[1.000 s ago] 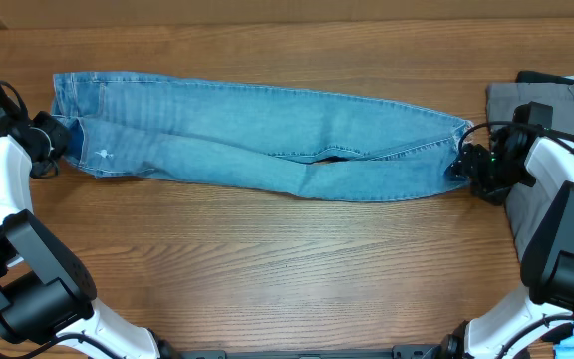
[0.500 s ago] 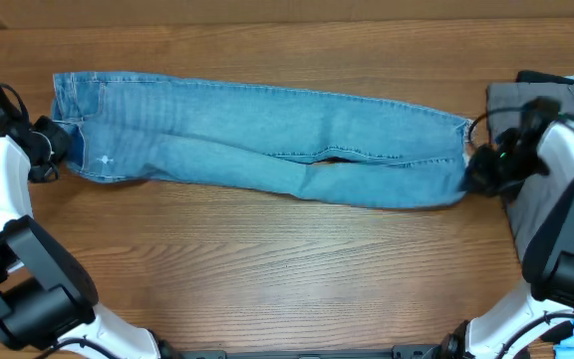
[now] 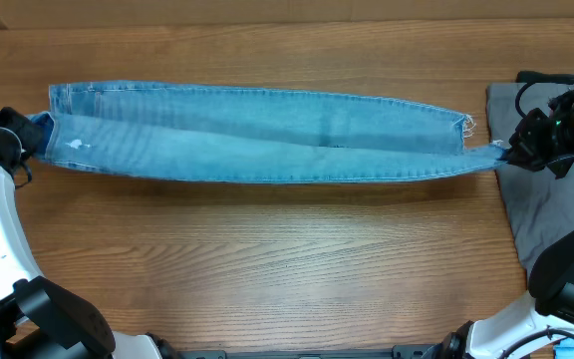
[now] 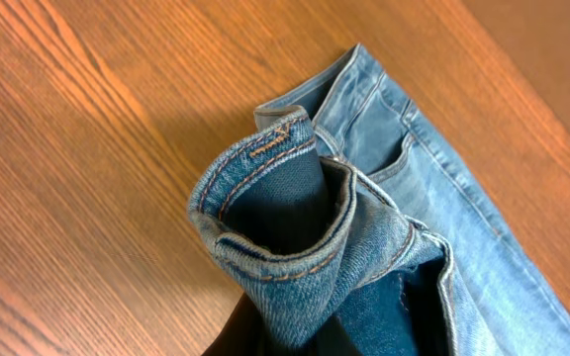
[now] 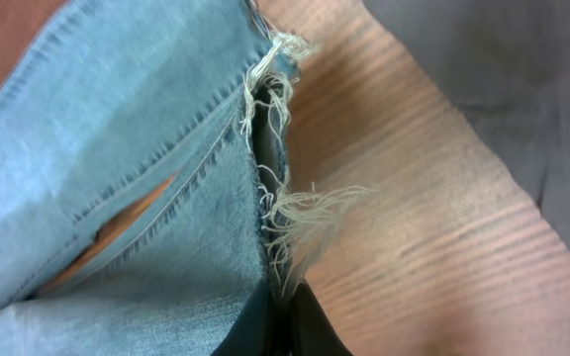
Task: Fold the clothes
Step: 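Hold both jeans ends and pull them taut left and right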
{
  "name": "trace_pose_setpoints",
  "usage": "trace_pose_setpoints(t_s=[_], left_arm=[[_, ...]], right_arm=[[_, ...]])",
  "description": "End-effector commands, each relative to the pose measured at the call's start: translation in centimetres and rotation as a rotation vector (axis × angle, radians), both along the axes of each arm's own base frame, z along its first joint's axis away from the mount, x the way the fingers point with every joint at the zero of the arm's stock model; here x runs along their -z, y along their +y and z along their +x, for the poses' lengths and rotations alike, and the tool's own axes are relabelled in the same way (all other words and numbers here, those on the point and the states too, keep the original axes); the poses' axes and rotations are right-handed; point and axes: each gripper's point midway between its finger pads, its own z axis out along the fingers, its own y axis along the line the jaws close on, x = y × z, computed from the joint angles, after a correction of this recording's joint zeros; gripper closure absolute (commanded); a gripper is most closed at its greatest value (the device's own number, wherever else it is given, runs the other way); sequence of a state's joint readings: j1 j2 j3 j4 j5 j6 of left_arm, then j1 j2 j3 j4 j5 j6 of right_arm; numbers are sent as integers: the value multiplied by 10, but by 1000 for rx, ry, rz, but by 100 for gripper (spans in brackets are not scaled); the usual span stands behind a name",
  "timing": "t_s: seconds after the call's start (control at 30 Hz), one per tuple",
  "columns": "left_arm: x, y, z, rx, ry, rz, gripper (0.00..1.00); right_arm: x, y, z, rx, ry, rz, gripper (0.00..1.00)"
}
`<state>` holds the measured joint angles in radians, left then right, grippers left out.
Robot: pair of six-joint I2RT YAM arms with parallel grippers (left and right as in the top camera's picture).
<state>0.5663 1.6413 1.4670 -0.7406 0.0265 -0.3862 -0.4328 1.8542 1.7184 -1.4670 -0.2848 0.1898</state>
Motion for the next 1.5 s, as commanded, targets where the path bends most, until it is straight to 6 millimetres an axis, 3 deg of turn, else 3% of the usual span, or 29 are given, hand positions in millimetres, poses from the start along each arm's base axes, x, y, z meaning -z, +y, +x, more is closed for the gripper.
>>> trace_pose_setpoints(t_s=[0.0, 0.17, 0.47, 0.7, 0.8, 0.83, 0.87, 0.9, 0.93, 0.97, 1.03, 1.1, 1.17, 1.3, 1.33, 1.37, 1.47], left_arm=[[-21, 18, 6, -51, -62, 56, 96], [9, 22, 17, -107, -46, -15, 96], [47, 23, 51, -63, -50, -39, 96], [60, 14, 78, -21, -81, -22, 96], [62, 18, 88, -37, -104, 5, 95], [65, 23, 87, -82, -105, 5, 88], [74, 32, 84, -188, -109, -12, 73], [83, 35, 84, -242, -112, -39, 67], [93, 34, 86, -267, -115, -70, 44], [105, 28, 92, -236, -114, -112, 34], [121, 14, 96, -156, -84, -165, 34], [128, 9, 91, -105, -41, -159, 44], [121, 2, 89, -34, -31, -164, 45], [86, -12, 74, 24, -34, -174, 47], [76, -17, 69, 33, -36, -186, 47], [63, -33, 56, 68, -15, -219, 60], [72, -51, 30, 70, 94, -285, 78]], right_arm=[[-12, -16, 13, 38, -66, -61, 96], [-2, -19, 22, 39, -69, -62, 96], [49, -15, 39, 10, 11, -25, 96], [48, -10, 68, 14, -86, -31, 96], [45, -14, 90, 56, -160, -52, 96], [44, -16, 98, 74, -187, -57, 89], [42, -18, 113, 97, -237, -68, 65], [42, -19, 120, 94, -263, -76, 62], [45, -18, 130, 85, -289, -81, 48], [47, -17, 131, 83, -287, -80, 33], [56, -14, 125, 72, -248, -70, 32], [60, -11, 114, 6, -215, -75, 32], [64, -10, 102, -18, -172, -81, 32], [68, -5, 82, -104, -107, -70, 33], [69, -1, 72, -130, -75, -57, 43], [70, 4, 63, -152, -43, -39, 67], [70, 16, 53, -209, -4, -18, 92]])
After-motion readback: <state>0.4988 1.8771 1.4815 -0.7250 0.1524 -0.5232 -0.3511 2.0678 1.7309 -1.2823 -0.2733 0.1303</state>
